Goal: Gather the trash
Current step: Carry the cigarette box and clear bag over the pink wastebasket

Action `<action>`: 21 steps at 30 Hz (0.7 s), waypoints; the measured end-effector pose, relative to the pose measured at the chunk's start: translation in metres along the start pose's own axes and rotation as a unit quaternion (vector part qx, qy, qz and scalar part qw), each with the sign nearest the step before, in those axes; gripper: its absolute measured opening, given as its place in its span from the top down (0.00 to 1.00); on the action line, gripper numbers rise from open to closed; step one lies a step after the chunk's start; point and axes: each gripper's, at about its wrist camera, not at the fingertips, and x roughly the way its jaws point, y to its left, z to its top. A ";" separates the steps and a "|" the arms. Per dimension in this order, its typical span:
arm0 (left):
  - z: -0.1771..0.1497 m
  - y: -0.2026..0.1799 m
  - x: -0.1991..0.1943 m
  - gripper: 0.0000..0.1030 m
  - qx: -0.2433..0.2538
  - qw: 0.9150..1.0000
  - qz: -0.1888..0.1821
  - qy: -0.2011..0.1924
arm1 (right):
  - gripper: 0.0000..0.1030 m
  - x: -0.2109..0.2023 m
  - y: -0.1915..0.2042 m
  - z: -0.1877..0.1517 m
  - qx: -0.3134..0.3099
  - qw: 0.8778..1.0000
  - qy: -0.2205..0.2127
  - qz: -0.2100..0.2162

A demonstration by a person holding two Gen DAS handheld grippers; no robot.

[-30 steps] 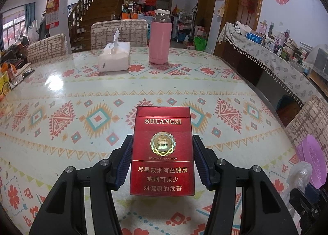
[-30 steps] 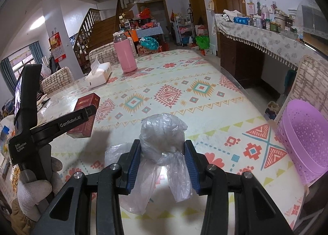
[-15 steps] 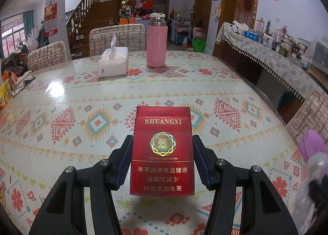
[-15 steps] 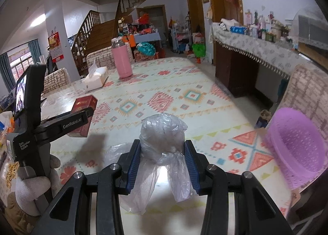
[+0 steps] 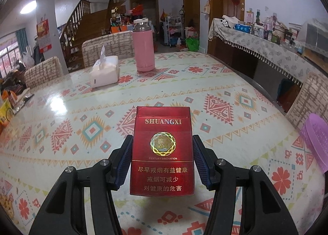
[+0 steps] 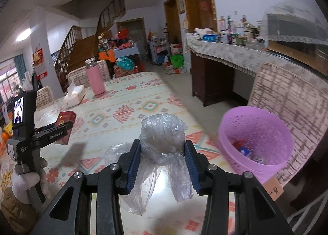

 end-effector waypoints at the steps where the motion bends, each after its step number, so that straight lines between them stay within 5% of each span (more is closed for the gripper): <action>1: 0.000 -0.004 -0.002 0.46 0.003 1.000 0.002 -0.002 | 0.54 -0.003 -0.009 -0.001 0.007 1.000 -0.002 -0.002; 11: -0.009 -0.064 -0.031 0.46 0.064 0.998 0.004 -0.017 | 0.54 -0.011 -0.071 -0.014 0.059 0.998 -0.003 -0.007; 21: 0.001 -0.136 -0.042 0.46 0.108 0.993 -0.047 -0.009 | 0.54 -0.015 -0.133 -0.020 0.107 0.994 -0.006 -0.028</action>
